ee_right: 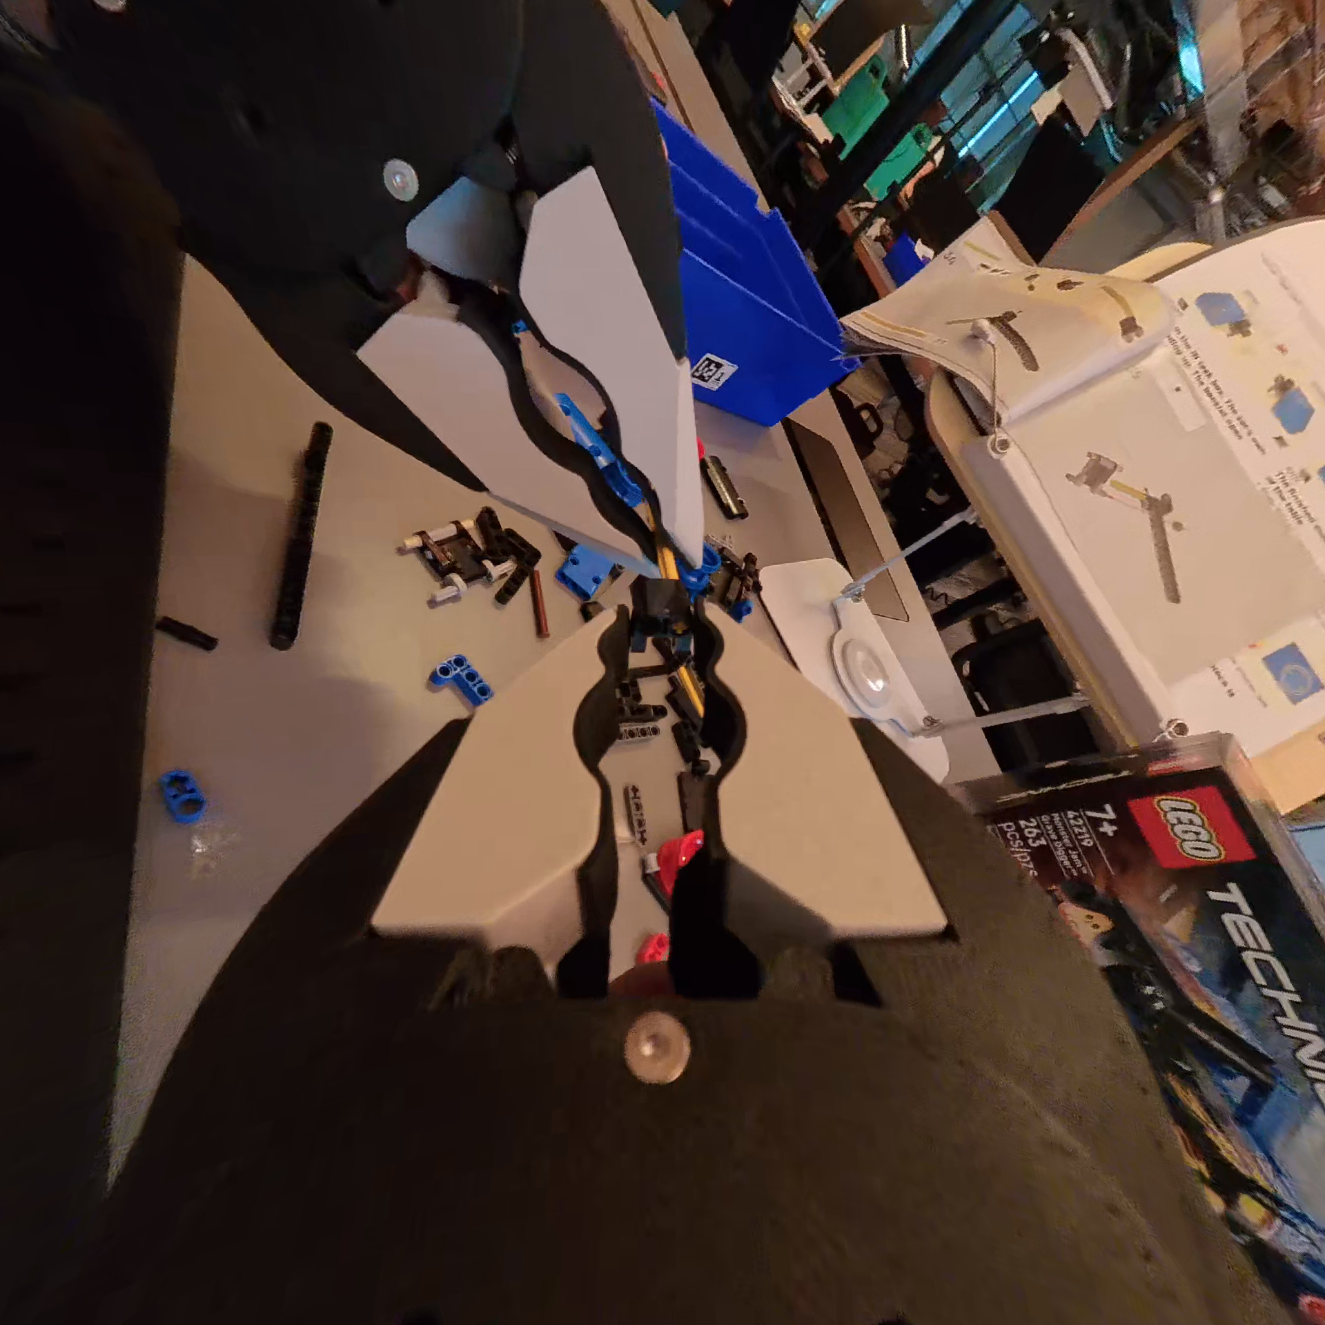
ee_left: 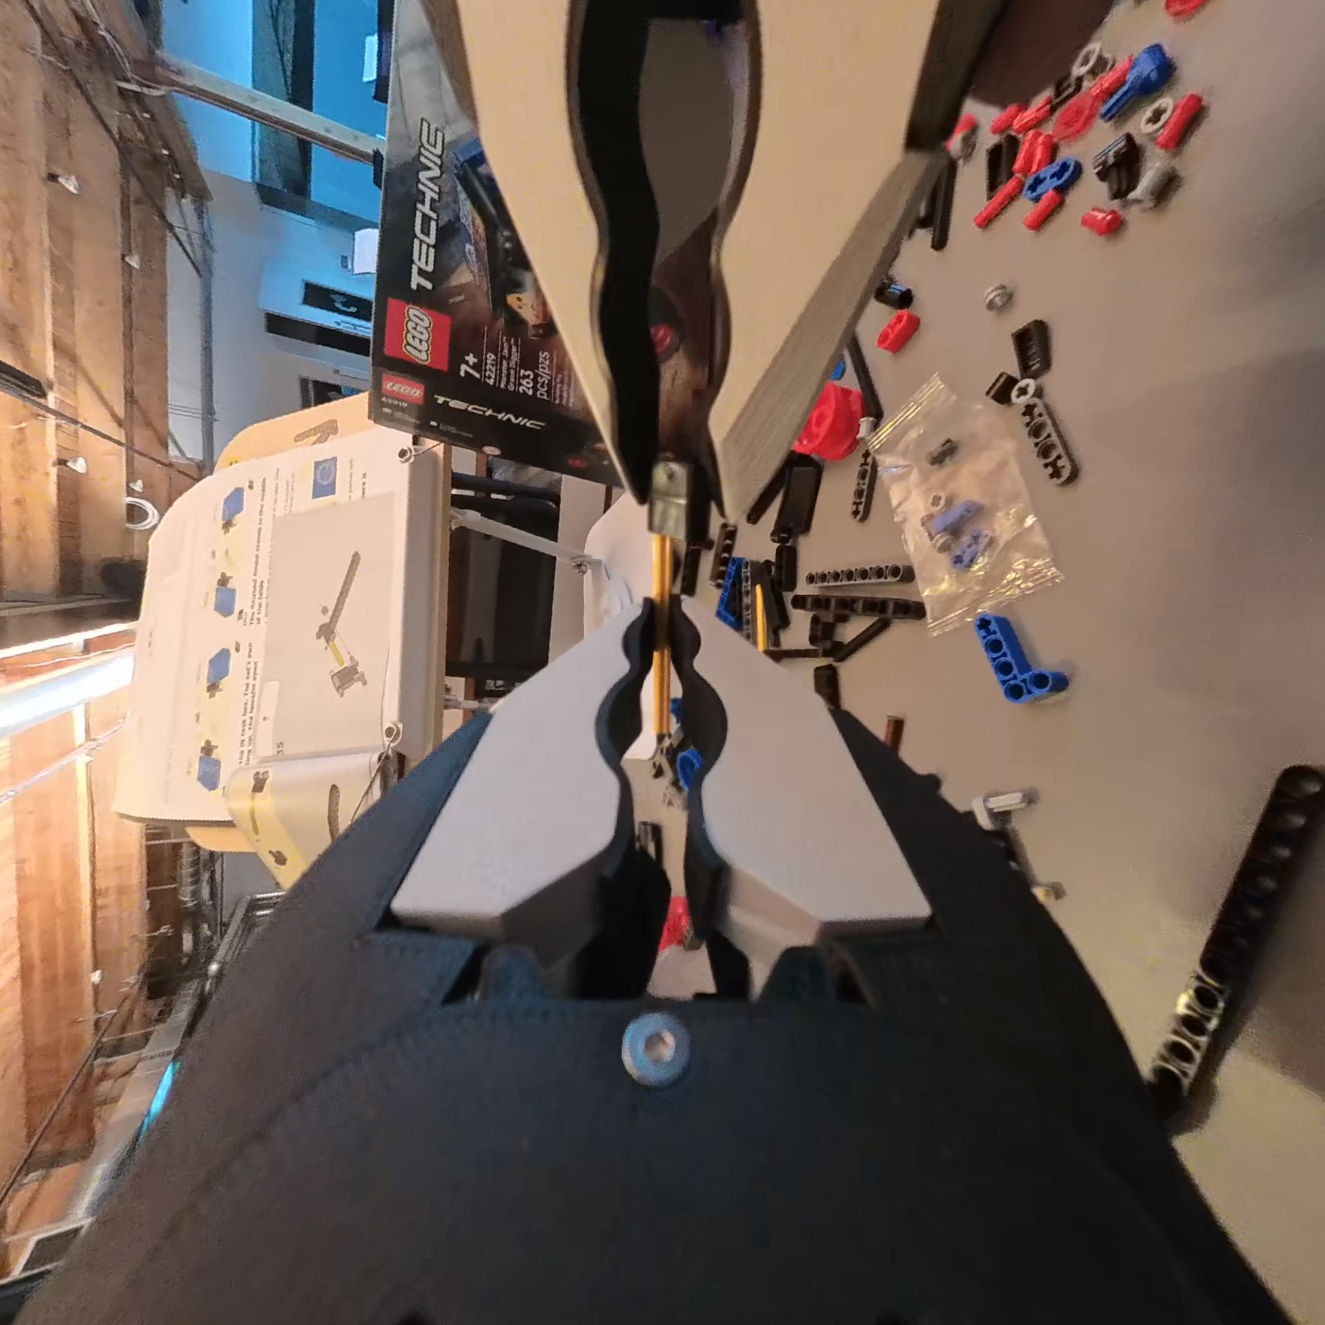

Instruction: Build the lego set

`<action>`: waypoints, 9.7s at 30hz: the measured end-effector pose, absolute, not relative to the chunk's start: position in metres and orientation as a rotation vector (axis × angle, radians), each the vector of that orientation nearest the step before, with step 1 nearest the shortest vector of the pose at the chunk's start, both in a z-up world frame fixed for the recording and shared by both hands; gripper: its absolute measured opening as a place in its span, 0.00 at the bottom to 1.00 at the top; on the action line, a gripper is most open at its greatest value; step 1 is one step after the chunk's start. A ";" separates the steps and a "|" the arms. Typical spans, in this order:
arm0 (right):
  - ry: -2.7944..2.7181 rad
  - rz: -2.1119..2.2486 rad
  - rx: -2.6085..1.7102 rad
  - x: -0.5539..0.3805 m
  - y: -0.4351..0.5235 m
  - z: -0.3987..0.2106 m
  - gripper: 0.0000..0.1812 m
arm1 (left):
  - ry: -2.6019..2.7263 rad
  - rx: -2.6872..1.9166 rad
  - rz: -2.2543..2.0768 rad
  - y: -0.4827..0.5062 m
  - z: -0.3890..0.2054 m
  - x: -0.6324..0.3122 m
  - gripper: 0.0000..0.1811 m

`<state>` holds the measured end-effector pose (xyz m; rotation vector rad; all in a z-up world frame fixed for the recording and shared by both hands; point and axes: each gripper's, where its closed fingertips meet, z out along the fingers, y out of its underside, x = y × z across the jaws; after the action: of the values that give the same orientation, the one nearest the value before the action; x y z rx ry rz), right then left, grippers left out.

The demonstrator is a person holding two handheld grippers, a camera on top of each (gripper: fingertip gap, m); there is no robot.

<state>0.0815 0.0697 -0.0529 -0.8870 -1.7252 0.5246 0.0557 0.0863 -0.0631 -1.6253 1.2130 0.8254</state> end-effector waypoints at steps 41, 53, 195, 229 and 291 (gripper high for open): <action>-1.899 0.482 -0.836 0.070 0.031 -0.088 0.15 | 1.122 -1.766 0.774 0.038 -0.107 0.054 0.01; -1.929 0.505 -0.803 0.072 0.033 -0.092 0.10 | 1.220 -1.626 0.737 0.032 -0.088 0.062 0.01; -1.853 0.435 -0.916 0.118 0.099 -0.103 0.10 | 1.351 -2.182 -0.022 0.004 -0.171 0.027 0.16; -1.856 0.449 -0.887 0.115 0.092 -0.098 0.10 | 1.270 -2.208 0.124 0.005 -0.179 0.015 0.02; -1.742 0.709 -0.740 0.103 0.045 -0.060 0.09 | 0.707 -1.522 -1.213 0.001 -0.046 0.071 0.01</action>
<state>0.1029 0.0447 -0.0602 -0.7401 -1.7421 0.7088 0.0708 0.0006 -0.0458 -1.5219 0.7072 -1.2128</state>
